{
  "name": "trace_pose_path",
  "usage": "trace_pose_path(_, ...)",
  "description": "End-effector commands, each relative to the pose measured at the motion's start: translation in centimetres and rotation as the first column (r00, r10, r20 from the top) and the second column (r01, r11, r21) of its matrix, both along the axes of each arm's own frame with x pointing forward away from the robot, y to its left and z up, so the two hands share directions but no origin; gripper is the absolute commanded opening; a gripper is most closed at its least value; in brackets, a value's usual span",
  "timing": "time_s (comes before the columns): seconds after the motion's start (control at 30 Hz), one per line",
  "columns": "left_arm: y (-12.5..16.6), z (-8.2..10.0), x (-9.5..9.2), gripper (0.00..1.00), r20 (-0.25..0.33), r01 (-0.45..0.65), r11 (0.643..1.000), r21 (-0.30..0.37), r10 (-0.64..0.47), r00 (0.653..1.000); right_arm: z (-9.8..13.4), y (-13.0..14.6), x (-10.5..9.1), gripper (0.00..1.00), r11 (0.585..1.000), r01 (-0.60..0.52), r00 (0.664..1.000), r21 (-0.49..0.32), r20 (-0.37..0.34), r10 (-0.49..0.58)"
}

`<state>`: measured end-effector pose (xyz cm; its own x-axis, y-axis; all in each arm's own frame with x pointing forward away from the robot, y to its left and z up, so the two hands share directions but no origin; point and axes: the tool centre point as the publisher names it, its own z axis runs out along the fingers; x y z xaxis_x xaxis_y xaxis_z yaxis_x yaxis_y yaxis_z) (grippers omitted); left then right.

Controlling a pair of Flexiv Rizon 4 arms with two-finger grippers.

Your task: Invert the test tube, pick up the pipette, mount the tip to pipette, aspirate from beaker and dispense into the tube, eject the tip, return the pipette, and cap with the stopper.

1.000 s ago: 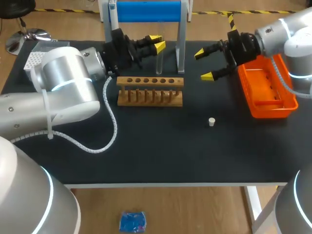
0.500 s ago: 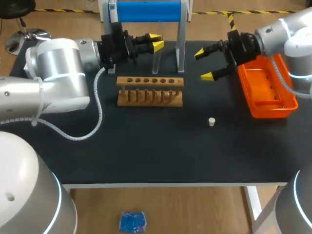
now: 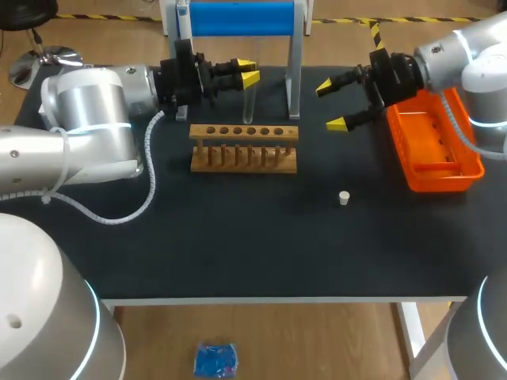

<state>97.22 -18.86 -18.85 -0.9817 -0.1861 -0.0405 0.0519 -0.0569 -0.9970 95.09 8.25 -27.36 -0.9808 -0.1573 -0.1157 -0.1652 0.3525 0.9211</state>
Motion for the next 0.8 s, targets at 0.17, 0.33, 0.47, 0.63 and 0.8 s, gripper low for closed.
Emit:
trace_pose_path(0.17,-0.3,-1.0,0.5,0.00,-0.001,-0.002,1.000,-0.021,0.002,1.000,0.1,0.0,0.0,1.00,1.000,0.000,1.000,-0.002,-0.001,0.000)
trace_pose_path(0.33,-0.3,-1.2,0.6,0.00,0.002,-0.009,0.999,-0.033,0.009,1.000,0.1,0.0,0.0,1.00,1.000,0.000,1.000,-0.002,-0.001,0.000)
trace_pose_path(0.47,-0.3,-1.7,0.6,0.00,-0.003,-0.014,0.999,-0.042,0.014,1.000,0.1,0.0,0.0,1.00,1.000,0.000,1.000,-0.002,-0.001,0.000)
trace_pose_path(0.63,-0.4,-2.0,0.7,0.00,-0.008,-0.019,0.998,-0.052,0.019,1.000,0.1,0.0,0.0,1.00,1.000,0.000,1.000,-0.002,-0.001,0.000)
trace_pose_path(0.8,-0.6,-2.5,0.8,0.00,-0.014,-0.023,0.998,-0.064,0.022,1.000,0.1,0.0,0.0,1.00,1.000,0.000,1.000,-0.002,-0.001,0.000)
